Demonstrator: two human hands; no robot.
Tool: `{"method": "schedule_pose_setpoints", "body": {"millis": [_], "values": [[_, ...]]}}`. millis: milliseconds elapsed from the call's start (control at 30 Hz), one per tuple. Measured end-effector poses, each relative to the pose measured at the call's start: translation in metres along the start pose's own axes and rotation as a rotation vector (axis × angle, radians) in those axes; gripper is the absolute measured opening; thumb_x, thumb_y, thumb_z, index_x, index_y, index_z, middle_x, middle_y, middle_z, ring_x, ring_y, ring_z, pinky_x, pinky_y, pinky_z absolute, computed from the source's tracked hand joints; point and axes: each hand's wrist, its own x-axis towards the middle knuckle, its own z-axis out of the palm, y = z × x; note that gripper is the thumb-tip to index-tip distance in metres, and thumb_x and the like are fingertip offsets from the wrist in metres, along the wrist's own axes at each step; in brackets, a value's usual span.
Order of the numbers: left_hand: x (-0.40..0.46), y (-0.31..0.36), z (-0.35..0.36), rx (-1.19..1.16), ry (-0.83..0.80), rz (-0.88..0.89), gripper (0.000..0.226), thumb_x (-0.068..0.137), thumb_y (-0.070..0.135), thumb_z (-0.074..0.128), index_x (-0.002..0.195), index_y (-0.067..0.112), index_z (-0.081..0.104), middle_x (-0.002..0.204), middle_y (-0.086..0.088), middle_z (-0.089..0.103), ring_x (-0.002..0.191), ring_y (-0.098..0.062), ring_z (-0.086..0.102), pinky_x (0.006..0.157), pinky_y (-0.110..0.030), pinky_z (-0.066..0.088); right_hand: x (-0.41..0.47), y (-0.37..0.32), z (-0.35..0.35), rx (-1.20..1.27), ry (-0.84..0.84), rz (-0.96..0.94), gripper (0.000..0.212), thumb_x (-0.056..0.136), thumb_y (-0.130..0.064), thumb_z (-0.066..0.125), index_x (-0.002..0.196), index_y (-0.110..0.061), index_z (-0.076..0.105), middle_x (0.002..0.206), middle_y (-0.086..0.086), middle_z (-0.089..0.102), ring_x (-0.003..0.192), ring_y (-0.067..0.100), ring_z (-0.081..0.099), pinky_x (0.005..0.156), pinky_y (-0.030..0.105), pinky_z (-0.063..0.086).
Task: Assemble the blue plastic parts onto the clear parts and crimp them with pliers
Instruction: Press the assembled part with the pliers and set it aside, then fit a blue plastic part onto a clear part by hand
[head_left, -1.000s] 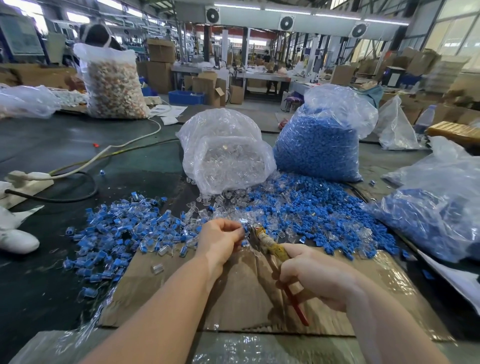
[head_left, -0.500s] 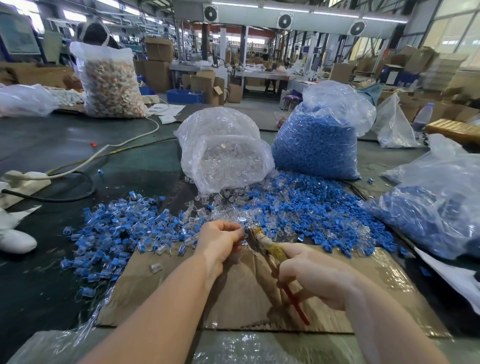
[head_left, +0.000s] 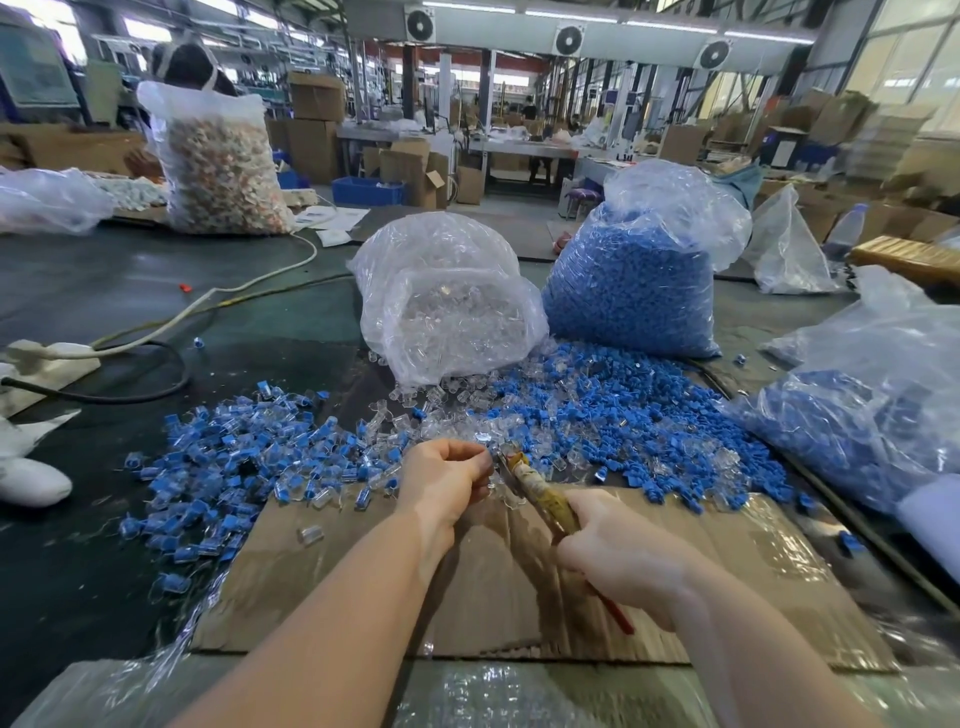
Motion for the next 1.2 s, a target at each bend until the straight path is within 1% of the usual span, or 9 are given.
{"method": "schedule_pose_setpoints", "body": {"millis": [100,200,333,467,533,733,800,1000,1200], "values": [[0.000,0.000,-0.002,0.049,0.028,0.039,0.009,0.085,0.003,0.062,0.082,0.011,0.064,0.080,-0.008,0.066,0.067,-0.014,0.060,0.052,-0.019,0.050,0.000,0.002,-0.002,0.254,-0.014,0.007,0.029,0.083,0.002,0.056,0.104,-0.016,0.062,0.090,0.014,0.070,0.077,0.027,0.069,0.066,0.036,0.057],[0.000,0.002,-0.004,0.117,0.049,0.114,0.010,0.086,0.003,0.062,0.082,0.013,0.064,0.078,-0.007,0.066,0.065,-0.014,0.060,0.056,-0.023,0.048,0.001,0.006,0.003,0.229,0.056,-0.042,0.034,0.081,0.002,0.061,0.109,-0.016,0.062,0.080,0.007,0.068,0.061,0.012,0.064,0.057,0.026,0.052],[0.001,0.006,-0.007,0.082,0.031,0.089,0.007,0.085,0.002,0.062,0.084,0.008,0.064,0.073,-0.006,0.064,0.060,-0.014,0.056,0.055,-0.024,0.047,-0.002,0.004,0.008,0.308,0.056,-0.068,0.027,0.081,0.005,0.059,0.099,-0.014,0.066,0.095,0.023,0.067,0.085,0.039,0.066,0.079,0.055,0.053],[0.002,0.007,-0.009,0.061,0.037,0.061,0.013,0.086,0.000,0.060,0.080,0.010,0.064,0.073,-0.006,0.063,0.057,-0.011,0.055,0.046,-0.018,0.045,0.002,0.000,0.015,0.036,0.156,-0.129,0.024,0.084,-0.008,0.058,0.107,-0.013,0.061,0.106,0.016,0.063,0.083,0.023,0.059,0.070,0.033,0.051],[0.003,0.005,-0.009,0.032,0.042,0.036,0.015,0.086,-0.001,0.060,0.077,0.011,0.064,0.070,-0.005,0.062,0.053,-0.010,0.054,0.042,-0.016,0.044,0.003,-0.002,0.016,-0.050,0.175,-0.128,0.030,0.084,-0.008,0.056,0.114,-0.014,0.058,0.113,0.015,0.059,0.094,0.022,0.056,0.082,0.035,0.050],[0.004,0.002,-0.015,-0.056,0.027,-0.037,0.005,0.087,0.000,0.060,0.086,0.004,0.063,0.066,-0.007,0.060,0.046,-0.011,0.051,0.044,-0.025,0.044,-0.004,-0.003,0.003,0.168,0.084,-0.125,0.019,0.083,0.001,0.058,0.097,-0.011,0.062,0.077,0.001,0.058,0.069,0.022,0.063,0.063,0.037,0.054],[0.004,0.001,-0.019,0.065,0.097,0.060,0.004,0.087,0.004,0.061,0.089,0.007,0.064,0.073,-0.004,0.062,0.054,-0.010,0.057,0.054,-0.026,0.052,-0.001,0.000,0.002,0.088,0.167,-0.147,0.015,0.085,-0.004,0.057,0.095,-0.015,0.060,0.078,-0.001,0.054,0.058,0.011,0.053,0.050,0.024,0.042],[0.010,0.006,-0.045,0.695,0.400,0.434,0.007,0.092,0.020,0.056,0.090,0.022,0.062,0.079,0.007,0.062,0.062,-0.005,0.052,0.049,-0.018,0.032,0.014,0.027,0.000,-0.504,0.518,0.086,0.047,0.093,-0.038,0.051,0.136,-0.029,0.035,0.125,0.005,0.047,0.116,0.023,0.042,0.100,0.043,0.038],[0.028,0.003,-0.083,1.084,0.565,0.515,0.021,0.095,0.021,0.049,0.107,0.026,0.066,0.103,0.000,0.065,0.090,-0.021,0.053,0.077,-0.034,0.032,0.019,0.059,0.001,-0.680,0.625,0.221,0.058,0.094,-0.049,0.041,0.144,-0.028,0.020,0.133,0.008,0.039,0.124,0.027,0.036,0.097,0.044,0.037]]}}
